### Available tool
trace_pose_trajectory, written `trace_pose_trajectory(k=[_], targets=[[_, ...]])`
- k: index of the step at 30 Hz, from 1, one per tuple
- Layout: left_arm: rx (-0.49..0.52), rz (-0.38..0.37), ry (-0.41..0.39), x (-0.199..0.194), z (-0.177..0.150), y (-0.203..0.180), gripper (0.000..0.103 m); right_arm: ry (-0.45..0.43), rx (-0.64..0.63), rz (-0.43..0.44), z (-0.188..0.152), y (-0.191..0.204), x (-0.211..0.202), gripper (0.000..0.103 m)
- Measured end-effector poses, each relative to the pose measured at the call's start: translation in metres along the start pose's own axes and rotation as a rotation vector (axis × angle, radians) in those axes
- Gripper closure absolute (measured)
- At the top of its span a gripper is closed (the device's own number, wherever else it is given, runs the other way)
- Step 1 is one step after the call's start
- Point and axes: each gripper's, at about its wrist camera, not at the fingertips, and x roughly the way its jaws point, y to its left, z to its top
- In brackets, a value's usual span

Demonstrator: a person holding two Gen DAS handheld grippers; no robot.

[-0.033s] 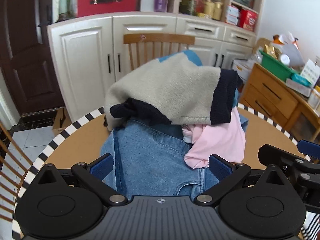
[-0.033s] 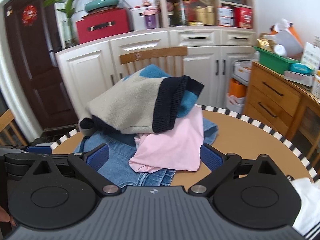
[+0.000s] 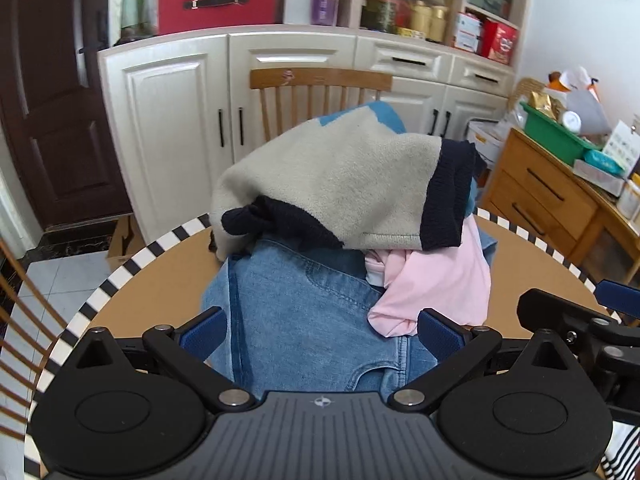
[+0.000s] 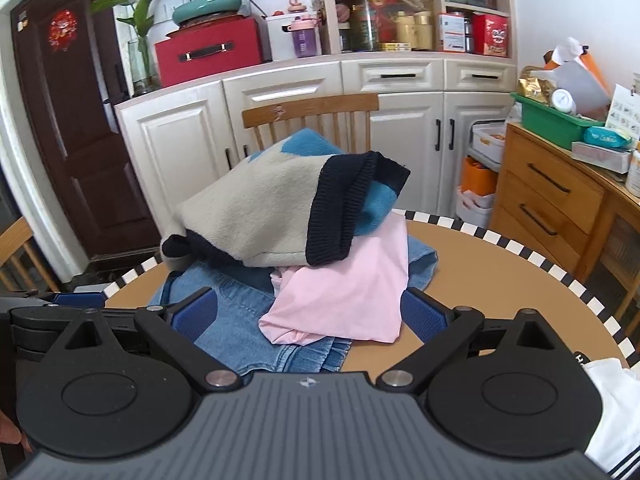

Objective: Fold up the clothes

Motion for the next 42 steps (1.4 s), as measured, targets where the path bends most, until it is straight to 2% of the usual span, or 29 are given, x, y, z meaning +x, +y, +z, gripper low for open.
trace_pose_trajectory(k=[4, 5, 7, 10, 12, 14, 17, 42], targets=[[0.013, -0.008, 0.025, -0.002, 0.005, 0.003, 0.000, -0.003, 0.021, -0.019, 0.004, -0.009, 0.009, 0.003], [0.016, -0.010, 0.031, -0.002, 0.007, 0.004, 0.000, -0.027, 0.016, -0.012, -0.001, -0.006, 0.007, 0.003], [0.022, -0.014, 0.044, -0.003, 0.009, 0.006, 0.000, -0.057, 0.033, 0.032, -0.004, -0.012, -0.004, 0.003], [0.032, -0.019, 0.062, -0.004, 0.013, 0.009, 0.000, -0.053, 0.035, 0.062, -0.001, -0.013, -0.006, 0.003], [0.013, 0.001, 0.049, -0.010, 0.007, 0.004, 0.000, -0.041, 0.029, 0.112, 0.000, -0.028, -0.007, 0.003], [-0.011, 0.025, 0.031, -0.016, 0.000, -0.001, 0.000, -0.031, 0.035, 0.118, -0.001, -0.025, -0.004, 0.003], [-0.031, 0.047, 0.020, -0.019, -0.007, -0.006, 0.000, -0.026, 0.035, 0.115, -0.002, -0.020, -0.002, 0.003], [-0.037, 0.026, 0.058, -0.011, -0.008, -0.001, 0.000, -0.008, 0.038, 0.089, -0.004, -0.012, 0.001, 0.003]])
